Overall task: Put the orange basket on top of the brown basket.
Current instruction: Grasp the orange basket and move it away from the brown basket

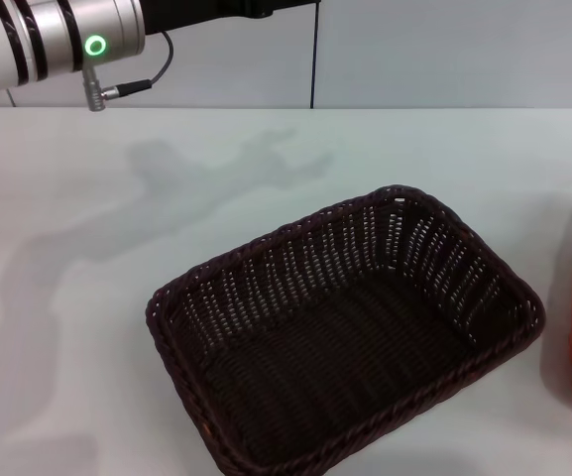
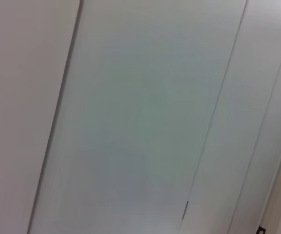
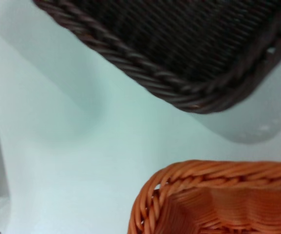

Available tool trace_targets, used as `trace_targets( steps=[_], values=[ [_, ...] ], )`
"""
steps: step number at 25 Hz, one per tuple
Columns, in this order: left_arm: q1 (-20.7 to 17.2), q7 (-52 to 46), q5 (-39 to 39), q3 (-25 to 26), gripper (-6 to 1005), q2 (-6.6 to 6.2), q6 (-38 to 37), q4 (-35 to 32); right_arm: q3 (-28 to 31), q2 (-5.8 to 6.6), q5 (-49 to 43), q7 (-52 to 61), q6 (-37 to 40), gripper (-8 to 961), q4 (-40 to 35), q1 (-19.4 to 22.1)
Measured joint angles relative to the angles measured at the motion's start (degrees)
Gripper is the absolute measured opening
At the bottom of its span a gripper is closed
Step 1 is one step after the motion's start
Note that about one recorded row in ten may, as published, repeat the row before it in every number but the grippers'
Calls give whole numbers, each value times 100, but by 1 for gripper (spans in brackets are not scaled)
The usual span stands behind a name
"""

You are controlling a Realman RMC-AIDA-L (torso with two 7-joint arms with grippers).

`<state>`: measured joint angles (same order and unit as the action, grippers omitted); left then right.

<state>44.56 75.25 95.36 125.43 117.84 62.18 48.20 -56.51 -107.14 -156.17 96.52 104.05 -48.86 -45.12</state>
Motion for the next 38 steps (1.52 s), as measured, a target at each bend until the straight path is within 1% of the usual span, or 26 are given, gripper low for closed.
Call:
trace_targets(
  steps=[1,2,5,7,8,9,10,14,16,18,20,21,22,24,25,26,27,28,30,31,32,33,34,35,38],
  values=[
    [0,0,0,0,861,0,0,0,3,-44,7,-55,109,567,-4,-14],
    [6,0,0,0,861,-3,-19,-3,3,-44,7,-55,109,567,-4,-14],
    [16,6,0,-1,861,-4,-45,-9,-1,-120,28,-93,328,568,-12,-55],
    [32,28,0,2,861,-15,-103,-44,-30,-246,30,-113,533,568,-65,-86],
    [45,33,8,6,861,-24,-140,-65,-30,-246,30,-113,533,568,-65,-86],
    [45,33,8,6,861,-24,-140,-65,-67,-330,25,-118,734,568,-169,-90],
    [53,36,18,6,861,-31,-194,-68,-67,-330,25,-118,734,568,-169,-90],
    [57,44,36,25,861,-33,-246,-68,-74,-473,152,-147,1283,568,-305,-119],
    [57,45,40,33,861,-33,-247,-70,-33,-519,311,-215,1604,568,-304,-141],
    [57,45,41,36,861,-33,-250,-72,-1,-519,371,-230,1691,567,-294,-143],
    [55,46,43,38,861,-37,-251,-75,142,-471,455,-250,1838,567,-291,-144],
    [51,47,43,38,861,-39,-249,-75,259,-427,477,-255,1903,567,-298,-144],
    [37,47,45,40,861,-42,-242,-75,413,-355,485,-256,1955,566,-324,-144],
    [37,47,45,40,861,-42,-242,-75,707,-183,488,-256,2008,563,-404,-145],
    [37,47,45,40,861,-42,-242,-75,895,-70,488,-254,1999,562,-470,-145],
    [10,49,45,33,861,-43,-243,-75,1256,139,489,-240,1906,561,-620,-146],
    [6,50,45,28,861,-42,-246,-75,1256,139,489,-240,1906,560,-620,-146],
    [6,50,45,28,861,-42,-246,-75,1475,241,478,-225,1786,559,-731,-147],
    [4,50,45,29,861,-39,-251,-75,1849,397,390,-185,1469,556,-959,-152],
    [-4,51,40,35,861,-34,-254,-75,2059,485,268,-126,1109,555,-1187,-154],
    [-4,51,40,35,861,-34,-254,-75,2059,485,268,-126,1109,554,-1187,-154],
    [-9,54,35,38,861,-31,-252,-74,2094,501,218,-102,981,552,-1283,-153],
    [-15,56,31,40,861,-28,-252,-74,2119,507,125,-54,691,551,-1511,-128],
    [-22,59,20,42,861,-24,-252,-74,2119,507,125,-54,691,550,-1511,-128],
    [-28,60,12,44,861,-22,-249,-73,2030,463,-134,4,337,546,-1654,-115]
  ],
)
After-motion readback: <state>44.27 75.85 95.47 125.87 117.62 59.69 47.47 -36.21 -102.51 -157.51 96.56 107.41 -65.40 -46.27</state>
